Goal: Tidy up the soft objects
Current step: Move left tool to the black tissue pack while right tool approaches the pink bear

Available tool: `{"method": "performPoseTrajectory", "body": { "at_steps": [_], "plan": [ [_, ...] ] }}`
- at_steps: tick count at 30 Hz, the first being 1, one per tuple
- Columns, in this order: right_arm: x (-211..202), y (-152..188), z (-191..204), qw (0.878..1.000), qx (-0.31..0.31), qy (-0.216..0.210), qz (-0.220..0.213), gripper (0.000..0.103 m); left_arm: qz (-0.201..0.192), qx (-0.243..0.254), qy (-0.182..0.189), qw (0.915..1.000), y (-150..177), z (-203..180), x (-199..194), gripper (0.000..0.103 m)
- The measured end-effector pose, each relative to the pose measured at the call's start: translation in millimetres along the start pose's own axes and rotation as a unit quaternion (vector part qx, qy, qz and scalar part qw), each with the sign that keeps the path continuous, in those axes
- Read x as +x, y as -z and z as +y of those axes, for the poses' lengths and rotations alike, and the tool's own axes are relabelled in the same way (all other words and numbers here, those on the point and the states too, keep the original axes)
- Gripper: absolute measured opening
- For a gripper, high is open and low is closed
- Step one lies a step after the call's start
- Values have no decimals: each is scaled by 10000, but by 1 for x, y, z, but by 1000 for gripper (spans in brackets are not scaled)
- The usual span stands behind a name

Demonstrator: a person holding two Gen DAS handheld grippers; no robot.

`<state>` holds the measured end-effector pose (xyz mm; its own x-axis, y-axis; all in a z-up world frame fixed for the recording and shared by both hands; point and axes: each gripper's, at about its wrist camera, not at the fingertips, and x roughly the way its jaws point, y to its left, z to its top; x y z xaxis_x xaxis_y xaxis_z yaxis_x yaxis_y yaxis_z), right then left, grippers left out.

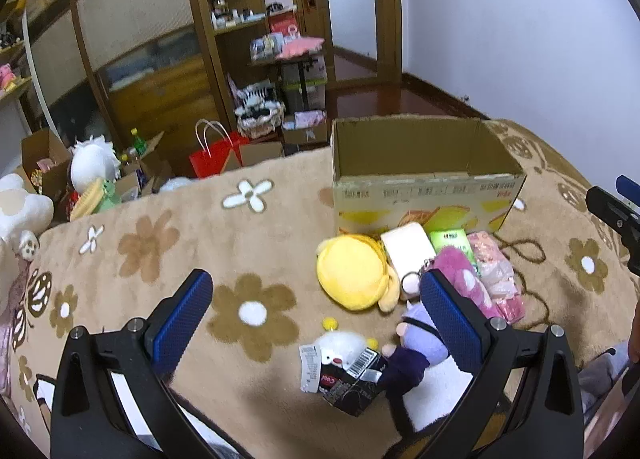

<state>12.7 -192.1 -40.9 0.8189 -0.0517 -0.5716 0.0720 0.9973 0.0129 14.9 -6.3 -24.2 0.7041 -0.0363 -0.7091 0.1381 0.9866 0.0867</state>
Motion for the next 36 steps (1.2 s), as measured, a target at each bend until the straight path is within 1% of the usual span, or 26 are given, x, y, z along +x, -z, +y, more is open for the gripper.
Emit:
{"method": "performPoseTrajectory", "body": {
  "at_steps": [7, 14, 16, 22, 27, 30, 36],
  "plan": [
    [22, 4, 2, 9991, 144, -122, 374, 103, 361, -67, 65, 9993, 1, -2, 20, 102],
    [36, 6, 10, 9981, 55, -385, 476, 103, 621, -119, 314, 9975, 3, -7, 33, 102],
    [39, 7, 15, 9973, -10, -513, 530, 103, 704, -58, 363, 9968, 5, -12, 37, 102],
    [51, 12, 30, 9946, -238, -707, 715, 103, 969, 200, 424, 9942, 12, -26, 49, 102],
    [61, 17, 39, 9919, -288, -856, 897, 103, 1295, 254, 401, 9904, 18, -29, 63, 102],
    [67, 20, 43, 9901, -307, -946, 995, 103, 1509, 190, 476, 9872, 22, -25, 70, 102],
    [80, 23, 49, 9863, -268, -1125, 1178, 103, 1822, 245, 456, 9819, 29, -26, 83, 102]
  ]
}}
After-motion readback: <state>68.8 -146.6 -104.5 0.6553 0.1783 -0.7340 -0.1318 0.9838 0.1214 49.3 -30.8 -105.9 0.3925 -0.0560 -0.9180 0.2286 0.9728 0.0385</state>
